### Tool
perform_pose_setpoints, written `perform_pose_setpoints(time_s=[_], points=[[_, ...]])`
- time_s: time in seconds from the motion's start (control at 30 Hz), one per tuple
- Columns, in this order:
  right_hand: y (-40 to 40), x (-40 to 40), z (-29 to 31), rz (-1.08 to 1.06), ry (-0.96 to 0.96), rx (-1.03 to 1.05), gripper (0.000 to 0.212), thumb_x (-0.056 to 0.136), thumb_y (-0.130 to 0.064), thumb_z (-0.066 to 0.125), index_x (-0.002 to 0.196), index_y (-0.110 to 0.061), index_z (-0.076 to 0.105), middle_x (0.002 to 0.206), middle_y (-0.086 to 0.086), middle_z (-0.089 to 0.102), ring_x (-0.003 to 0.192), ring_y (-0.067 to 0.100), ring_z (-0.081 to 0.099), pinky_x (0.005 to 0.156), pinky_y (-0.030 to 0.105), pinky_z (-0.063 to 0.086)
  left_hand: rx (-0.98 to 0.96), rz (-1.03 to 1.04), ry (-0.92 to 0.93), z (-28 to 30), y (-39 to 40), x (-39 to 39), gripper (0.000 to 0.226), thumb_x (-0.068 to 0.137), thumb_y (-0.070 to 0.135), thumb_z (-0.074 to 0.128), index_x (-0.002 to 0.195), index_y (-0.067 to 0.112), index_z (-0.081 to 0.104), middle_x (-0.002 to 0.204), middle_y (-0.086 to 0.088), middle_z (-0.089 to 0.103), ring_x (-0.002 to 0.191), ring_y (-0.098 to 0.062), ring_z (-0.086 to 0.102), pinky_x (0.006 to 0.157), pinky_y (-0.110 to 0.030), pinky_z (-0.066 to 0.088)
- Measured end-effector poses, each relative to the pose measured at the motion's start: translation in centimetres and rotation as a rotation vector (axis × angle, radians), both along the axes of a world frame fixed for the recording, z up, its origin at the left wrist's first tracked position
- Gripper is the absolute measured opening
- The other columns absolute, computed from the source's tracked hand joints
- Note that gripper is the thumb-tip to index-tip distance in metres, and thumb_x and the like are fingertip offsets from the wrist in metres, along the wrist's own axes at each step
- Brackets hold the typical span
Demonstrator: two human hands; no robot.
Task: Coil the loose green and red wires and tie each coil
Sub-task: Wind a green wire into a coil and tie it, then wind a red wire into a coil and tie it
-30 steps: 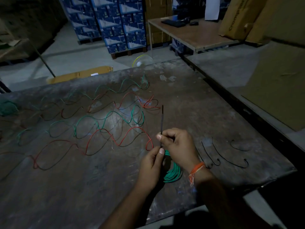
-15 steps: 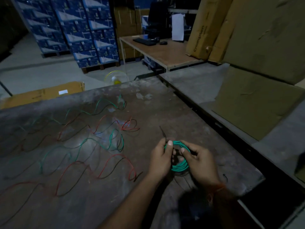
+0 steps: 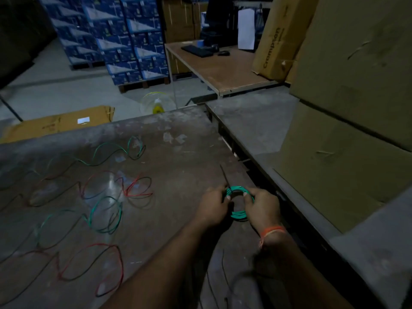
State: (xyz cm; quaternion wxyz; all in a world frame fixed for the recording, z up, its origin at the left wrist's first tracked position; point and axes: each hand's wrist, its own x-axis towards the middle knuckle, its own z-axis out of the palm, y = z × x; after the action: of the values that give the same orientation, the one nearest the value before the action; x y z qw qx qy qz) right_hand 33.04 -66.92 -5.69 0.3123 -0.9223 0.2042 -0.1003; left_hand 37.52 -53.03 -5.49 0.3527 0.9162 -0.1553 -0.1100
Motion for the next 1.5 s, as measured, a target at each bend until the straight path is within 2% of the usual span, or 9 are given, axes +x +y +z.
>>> perform_pose_setpoints(time_s=[0.3,0.43,0.5,0.7,0.93,1.07,1.2,1.33,1.5], points=[[-1.1,1.7,0.0,0.036,0.165,-0.247,0.043,0.096,-0.048,0.054,0.112,-0.012,0.072,0.111,0.013,0.063,0.110,0.030,0.051,0.094,0.036,0.042,0.092,0.069,-0.092,0.6,0.1,0.2,0.035,0.102,0.020,0.053,0.136,0.016,0.059,0.132,-0.009,0.052,0.118,-0.023,0.057,0.092,-0.016,0.036],[0.6,0.5,1.6,0.067,-0.120,-0.193,0.040,0.087,-0.044,0.067,0.110,-0.012,0.072,0.110,0.013,0.055,0.108,0.033,0.044,0.091,0.040,0.048,0.033,0.129,-0.193,2.5,3.6,-1.1,0.025,0.101,0.022,0.055,0.123,0.020,0.067,0.122,0.001,0.053,0.110,-0.012,0.059,0.093,-0.013,0.044],[2.4,-0.3,2.7,0.142,-0.235,-0.146,0.031,0.085,-0.039,0.070,0.105,-0.016,0.074,0.105,0.009,0.057,0.105,0.032,0.047,0.088,0.040,0.049,-0.027,0.177,-0.243,3.7,5.9,-2.5,0.022,0.101,0.022,0.055,0.118,0.023,0.069,0.119,0.004,0.054,0.105,-0.001,0.057,0.088,-0.004,0.042],[9.8,-1.6,4.0,0.520,-0.312,0.076,0.005,0.085,-0.025,0.075,0.088,-0.021,0.074,0.089,0.000,0.061,0.090,0.025,0.055,0.074,0.026,0.033,-0.079,0.370,-0.376,6.3,14.8,-7.5,0.018,0.099,0.023,0.057,0.110,0.024,0.071,0.109,0.004,0.058,0.098,-0.001,0.060,0.085,-0.016,0.051],[20.7,-3.5,5.1,0.833,-0.296,0.166,0.024,0.082,-0.040,0.056,0.089,-0.024,0.072,0.085,-0.003,0.063,0.086,0.022,0.058,0.081,0.036,0.048,-0.025,0.570,-0.438,6.3,25.3,-12.7,0.017,0.097,0.019,0.059,0.104,0.025,0.073,0.103,0.006,0.058,0.094,-0.004,0.061,0.079,-0.017,0.053],[26.3,-3.9,5.3,0.919,-0.151,0.041,0.044,0.090,-0.049,0.054,0.125,-0.023,0.060,0.082,0.002,0.070,0.085,0.028,0.067,0.072,0.037,0.053,-0.025,0.704,-0.454,5.1,31.9,-14.8,0.017,0.096,0.019,0.059,0.101,0.025,0.075,0.103,0.009,0.058,0.090,-0.003,0.062,0.079,-0.029,0.055],[31.7,-5.1,5.2,0.910,-0.018,-0.195,0.057,0.097,-0.056,0.047,0.143,-0.023,0.040,0.102,0.010,0.072,0.100,0.033,0.067,0.075,0.036,0.050,-0.037,0.761,-0.502,4.3,38.3,-16.1,0.016,0.092,0.021,0.060,0.096,0.026,0.074,0.101,0.012,0.056,0.088,-0.003,0.061,0.076,-0.034,0.055],[36.6,-6.0,3.6,0.854,0.022,-0.343,0.054,0.097,-0.062,0.039,0.133,-0.022,0.046,0.115,0.008,0.070,0.110,0.031,0.065,0.084,0.037,0.051,-0.046,0.838,-0.535,3.4,45.0,-17.2,0.014,0.090,0.021,0.061,0.094,0.028,0.072,0.105,0.009,0.052,0.097,-0.009,0.058,0.076,-0.034,0.052],[41.1,-6.9,1.8,0.778,0.115,-0.494,0.061,0.098,-0.065,0.038,0.097,-0.011,0.066,0.109,0.013,0.072,0.106,0.031,0.066,0.082,0.036,0.049,0.085,1.022,-0.520,2.7,52.9,-20.0,0.017,0.084,0.018,0.073,0.100,0.024,0.072,0.129,-0.005,0.047,0.125,-0.027,0.043,0.099,-0.031,0.033]])
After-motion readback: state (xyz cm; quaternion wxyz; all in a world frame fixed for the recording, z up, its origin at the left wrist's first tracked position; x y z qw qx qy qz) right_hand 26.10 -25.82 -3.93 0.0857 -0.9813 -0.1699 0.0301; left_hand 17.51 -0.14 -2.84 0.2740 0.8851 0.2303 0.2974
